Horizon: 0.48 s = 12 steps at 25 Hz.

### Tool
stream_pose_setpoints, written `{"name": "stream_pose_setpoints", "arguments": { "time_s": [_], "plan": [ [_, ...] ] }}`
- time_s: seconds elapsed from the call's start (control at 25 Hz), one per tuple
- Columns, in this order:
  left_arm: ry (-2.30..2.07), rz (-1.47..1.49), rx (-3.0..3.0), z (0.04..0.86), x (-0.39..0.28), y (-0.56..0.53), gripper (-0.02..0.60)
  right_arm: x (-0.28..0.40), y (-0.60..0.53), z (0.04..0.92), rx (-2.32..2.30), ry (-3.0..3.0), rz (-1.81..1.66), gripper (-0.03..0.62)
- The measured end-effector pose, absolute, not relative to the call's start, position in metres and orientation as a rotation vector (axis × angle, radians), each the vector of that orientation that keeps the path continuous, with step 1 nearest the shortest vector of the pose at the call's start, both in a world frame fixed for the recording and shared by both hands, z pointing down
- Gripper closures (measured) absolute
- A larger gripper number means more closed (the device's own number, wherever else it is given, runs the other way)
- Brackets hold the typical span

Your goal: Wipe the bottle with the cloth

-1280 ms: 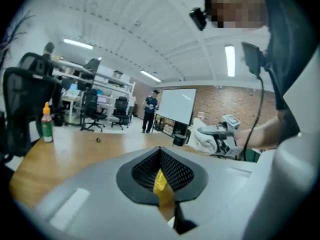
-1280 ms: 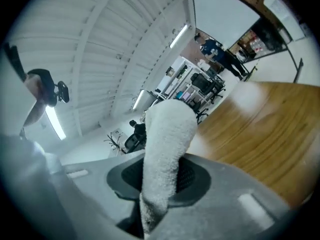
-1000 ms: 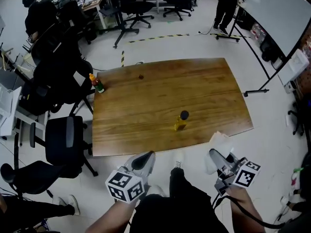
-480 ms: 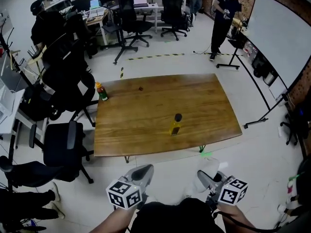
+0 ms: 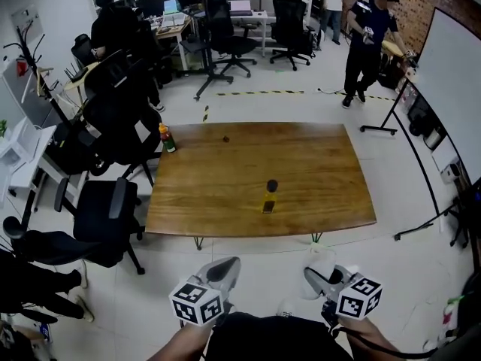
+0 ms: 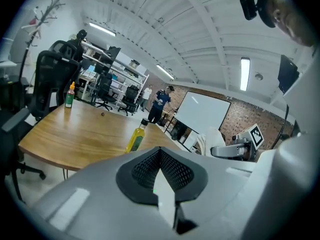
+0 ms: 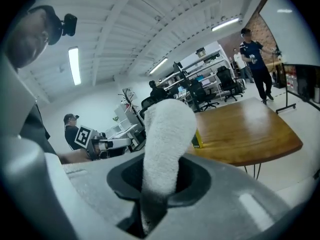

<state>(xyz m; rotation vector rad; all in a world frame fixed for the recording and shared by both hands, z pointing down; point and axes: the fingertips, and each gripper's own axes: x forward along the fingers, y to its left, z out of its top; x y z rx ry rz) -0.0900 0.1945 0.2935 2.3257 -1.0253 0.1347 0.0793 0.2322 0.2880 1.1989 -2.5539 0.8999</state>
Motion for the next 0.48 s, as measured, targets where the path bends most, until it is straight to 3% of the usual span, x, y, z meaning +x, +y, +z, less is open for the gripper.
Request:
{"name": "stream_pose_setpoints", "arguments": {
  "time_s": [0.48],
  "plan": [
    [-1.032,0.156,2.268,0.302,-0.091,0.2,0.565,0.088,0.249,0.303,1.191,-2.527,0.979,0.523]
  ]
}}
